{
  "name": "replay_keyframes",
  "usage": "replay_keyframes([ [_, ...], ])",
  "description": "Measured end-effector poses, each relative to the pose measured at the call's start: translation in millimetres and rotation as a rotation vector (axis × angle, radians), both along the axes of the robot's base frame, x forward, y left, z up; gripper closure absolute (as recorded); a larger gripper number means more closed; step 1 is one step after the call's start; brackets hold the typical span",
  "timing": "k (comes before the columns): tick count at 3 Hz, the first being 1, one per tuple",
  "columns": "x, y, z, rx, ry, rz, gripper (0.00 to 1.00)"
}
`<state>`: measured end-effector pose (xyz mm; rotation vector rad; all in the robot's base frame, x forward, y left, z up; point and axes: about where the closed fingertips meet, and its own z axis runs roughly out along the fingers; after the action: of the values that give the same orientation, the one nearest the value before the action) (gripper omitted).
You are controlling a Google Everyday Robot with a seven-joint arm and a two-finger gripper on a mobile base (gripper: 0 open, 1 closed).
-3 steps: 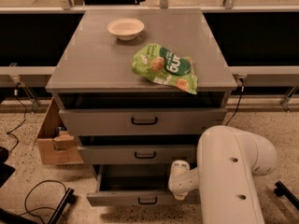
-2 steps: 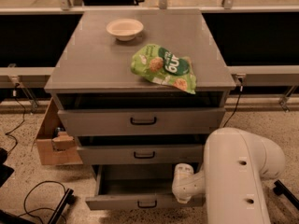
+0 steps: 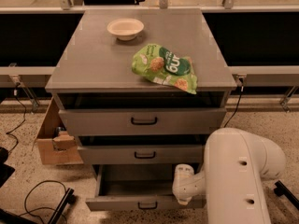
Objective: Open bottom drawer
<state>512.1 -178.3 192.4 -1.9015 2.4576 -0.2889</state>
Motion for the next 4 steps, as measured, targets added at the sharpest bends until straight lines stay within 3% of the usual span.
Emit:
replay_keyframes([
  [2, -10.3, -5.4, 2.5, 0.002, -0.002, -0.001, 1.00],
  [4, -12.8, -5.7, 0.3, 0.002, 0.003, -0.001, 0.59],
])
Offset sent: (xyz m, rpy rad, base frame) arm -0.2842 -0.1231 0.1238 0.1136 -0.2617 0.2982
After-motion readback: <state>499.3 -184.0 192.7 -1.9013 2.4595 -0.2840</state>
